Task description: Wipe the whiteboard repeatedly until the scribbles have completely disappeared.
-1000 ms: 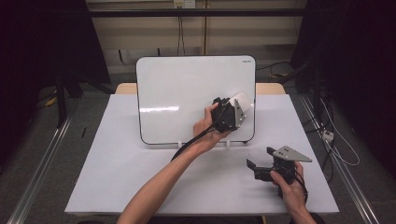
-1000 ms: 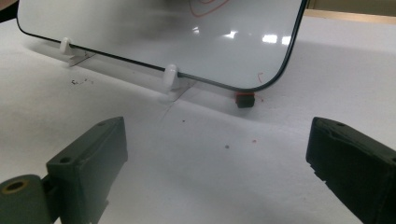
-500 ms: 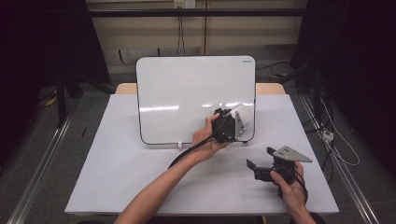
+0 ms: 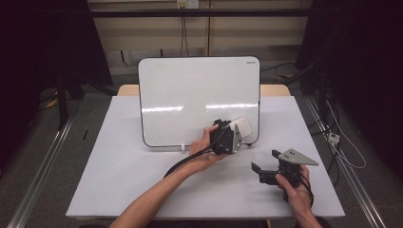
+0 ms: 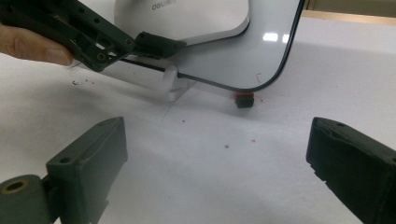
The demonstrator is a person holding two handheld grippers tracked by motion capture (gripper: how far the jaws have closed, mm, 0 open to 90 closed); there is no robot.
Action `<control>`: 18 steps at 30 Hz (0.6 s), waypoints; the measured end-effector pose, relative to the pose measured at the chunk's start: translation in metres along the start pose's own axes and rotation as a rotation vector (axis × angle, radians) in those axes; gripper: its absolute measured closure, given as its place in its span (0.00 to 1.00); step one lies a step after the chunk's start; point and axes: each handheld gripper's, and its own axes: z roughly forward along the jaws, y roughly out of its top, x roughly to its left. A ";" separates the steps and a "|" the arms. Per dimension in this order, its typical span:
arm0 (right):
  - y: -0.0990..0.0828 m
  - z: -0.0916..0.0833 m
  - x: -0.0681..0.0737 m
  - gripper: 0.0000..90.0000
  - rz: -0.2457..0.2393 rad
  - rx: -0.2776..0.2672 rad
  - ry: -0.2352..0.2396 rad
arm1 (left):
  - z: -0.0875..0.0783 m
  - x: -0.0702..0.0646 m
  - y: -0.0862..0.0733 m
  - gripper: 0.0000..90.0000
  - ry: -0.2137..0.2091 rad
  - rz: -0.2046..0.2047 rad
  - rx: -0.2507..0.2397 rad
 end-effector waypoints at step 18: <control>0.000 0.001 0.000 0.06 0.000 0.003 -0.001 | 0.001 0.017 0.010 0.34 0.008 -0.038 0.009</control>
